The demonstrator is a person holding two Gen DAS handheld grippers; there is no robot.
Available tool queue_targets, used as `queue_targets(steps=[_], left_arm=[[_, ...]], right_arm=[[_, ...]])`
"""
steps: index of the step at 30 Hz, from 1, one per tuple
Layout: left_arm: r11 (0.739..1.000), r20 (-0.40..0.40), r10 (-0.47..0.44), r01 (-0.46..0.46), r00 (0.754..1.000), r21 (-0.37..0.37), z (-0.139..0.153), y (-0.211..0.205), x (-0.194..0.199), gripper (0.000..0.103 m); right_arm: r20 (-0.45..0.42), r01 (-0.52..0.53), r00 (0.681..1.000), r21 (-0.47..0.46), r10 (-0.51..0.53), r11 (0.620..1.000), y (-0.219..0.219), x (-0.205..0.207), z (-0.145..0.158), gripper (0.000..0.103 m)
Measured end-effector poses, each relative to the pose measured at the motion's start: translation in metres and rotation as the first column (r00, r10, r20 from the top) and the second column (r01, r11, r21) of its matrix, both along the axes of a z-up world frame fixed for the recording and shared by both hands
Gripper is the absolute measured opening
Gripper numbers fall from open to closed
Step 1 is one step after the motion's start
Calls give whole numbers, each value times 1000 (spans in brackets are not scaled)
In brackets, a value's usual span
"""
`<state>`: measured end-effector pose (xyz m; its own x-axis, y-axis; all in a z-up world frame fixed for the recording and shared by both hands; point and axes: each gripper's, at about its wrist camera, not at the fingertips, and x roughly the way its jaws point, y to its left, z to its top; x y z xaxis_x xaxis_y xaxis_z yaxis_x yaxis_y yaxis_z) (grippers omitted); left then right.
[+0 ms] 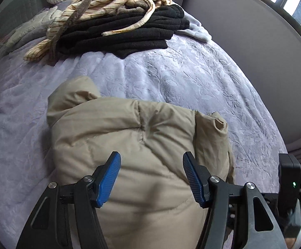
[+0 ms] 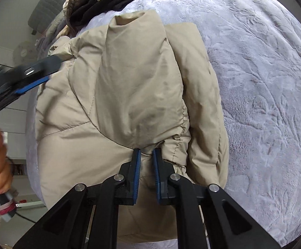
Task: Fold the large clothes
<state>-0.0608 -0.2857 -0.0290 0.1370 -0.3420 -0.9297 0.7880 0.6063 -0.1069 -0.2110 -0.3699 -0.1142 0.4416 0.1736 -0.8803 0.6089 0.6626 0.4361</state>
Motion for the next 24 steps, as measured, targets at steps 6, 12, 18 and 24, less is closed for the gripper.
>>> queue_targets(steps=[6, 12, 18, 24], left_arm=[[995, -31, 103, -103, 994, 12, 8, 70, 7, 64], [981, -40, 190, -189, 981, 32, -2, 121, 1, 101], [973, -96, 228, -226, 969, 40, -23, 139, 4, 101], [967, -195, 256, -254, 947, 34, -44, 147, 12, 101]], right_arm=[[2, -6, 1000, 13, 6, 1000, -1, 2, -4, 10], [14, 9, 1000, 52, -10, 999, -13, -5, -6, 11], [1, -3, 1000, 45, 2, 999, -13, -9, 4, 14], [2, -8, 1000, 33, 8, 999, -11, -17, 24, 18]])
